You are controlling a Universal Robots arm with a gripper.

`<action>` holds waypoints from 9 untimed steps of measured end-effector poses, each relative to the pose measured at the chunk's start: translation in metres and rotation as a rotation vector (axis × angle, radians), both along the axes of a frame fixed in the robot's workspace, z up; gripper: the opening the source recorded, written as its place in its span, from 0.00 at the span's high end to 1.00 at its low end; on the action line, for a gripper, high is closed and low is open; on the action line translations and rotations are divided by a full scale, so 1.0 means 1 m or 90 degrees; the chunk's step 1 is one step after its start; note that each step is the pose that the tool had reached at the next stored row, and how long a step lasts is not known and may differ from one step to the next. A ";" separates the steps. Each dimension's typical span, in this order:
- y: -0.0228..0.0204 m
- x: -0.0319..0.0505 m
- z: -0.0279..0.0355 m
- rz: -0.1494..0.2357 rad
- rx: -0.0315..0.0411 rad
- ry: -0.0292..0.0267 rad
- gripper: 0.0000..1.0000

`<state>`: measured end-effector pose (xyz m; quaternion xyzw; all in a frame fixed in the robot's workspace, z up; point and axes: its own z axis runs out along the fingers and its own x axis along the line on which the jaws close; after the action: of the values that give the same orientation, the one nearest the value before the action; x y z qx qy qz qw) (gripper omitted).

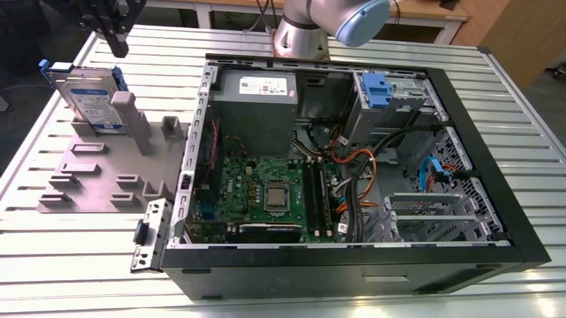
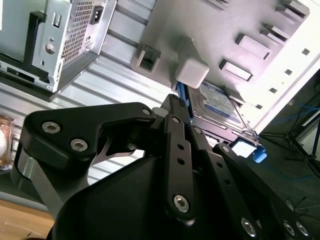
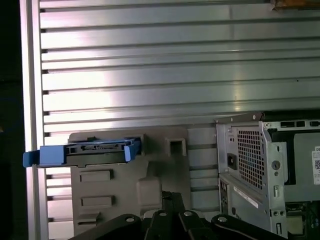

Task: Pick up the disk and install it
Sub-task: 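Reach for the disk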

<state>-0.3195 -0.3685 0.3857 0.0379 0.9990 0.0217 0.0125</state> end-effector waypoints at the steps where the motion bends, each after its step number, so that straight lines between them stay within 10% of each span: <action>1: 0.0007 -0.0023 -0.0003 0.000 0.0000 0.0000 0.89; 9: 0.0025 -0.0134 -0.0019 0.000 0.0000 0.0001 0.89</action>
<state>-0.3329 -0.3660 0.3838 0.0378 0.9990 0.0217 0.0124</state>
